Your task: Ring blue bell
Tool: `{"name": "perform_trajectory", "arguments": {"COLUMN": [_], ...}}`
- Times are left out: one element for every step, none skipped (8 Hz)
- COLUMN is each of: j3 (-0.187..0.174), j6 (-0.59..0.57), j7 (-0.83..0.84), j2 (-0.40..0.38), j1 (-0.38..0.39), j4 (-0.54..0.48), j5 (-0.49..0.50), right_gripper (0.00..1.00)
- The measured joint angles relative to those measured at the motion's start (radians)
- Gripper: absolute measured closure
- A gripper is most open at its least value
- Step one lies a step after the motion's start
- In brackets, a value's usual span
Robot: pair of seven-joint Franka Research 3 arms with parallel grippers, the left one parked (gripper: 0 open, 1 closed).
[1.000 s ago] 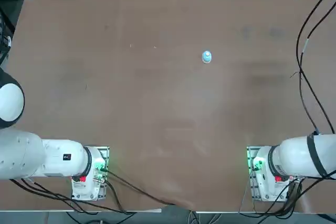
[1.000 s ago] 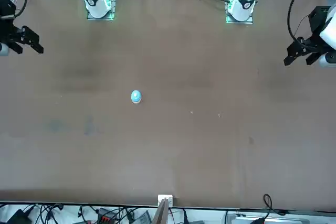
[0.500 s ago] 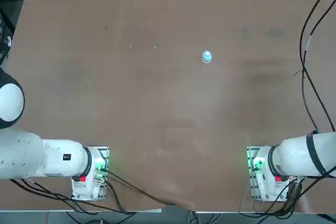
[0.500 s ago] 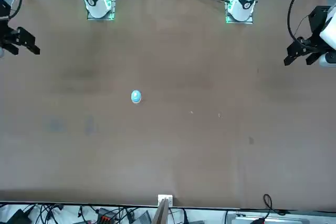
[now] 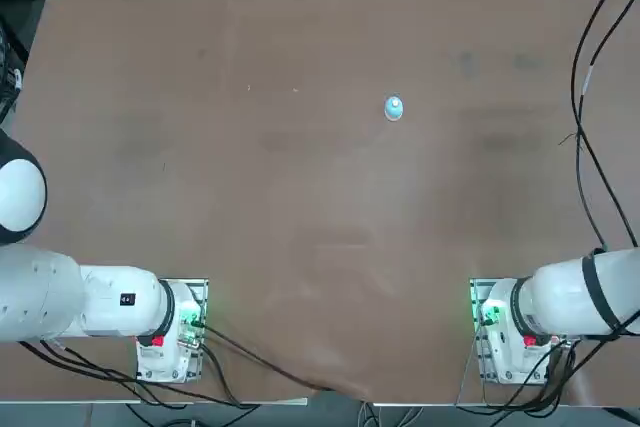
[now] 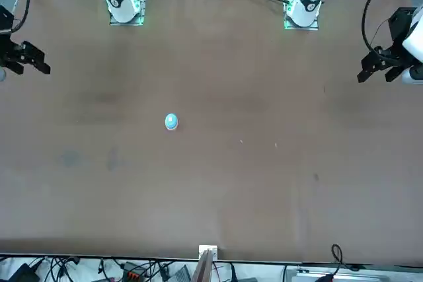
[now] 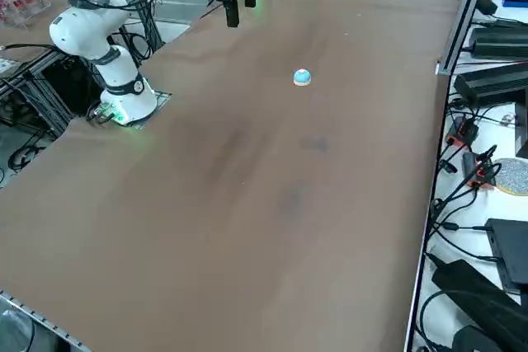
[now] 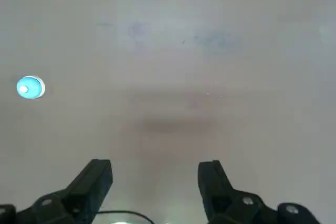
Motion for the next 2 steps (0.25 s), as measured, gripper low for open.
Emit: {"name": "perform_trajectory", "arguments": {"j3": [0.000, 0.000], "j6": [0.000, -0.001], "j7": [0.000, 0.000], "j2": [0.004, 0.010], "j1": [0.000, 0.001], "j4": [0.008, 0.014], "j5": [0.000, 0.000], "right_gripper": [0.00, 0.00]}}
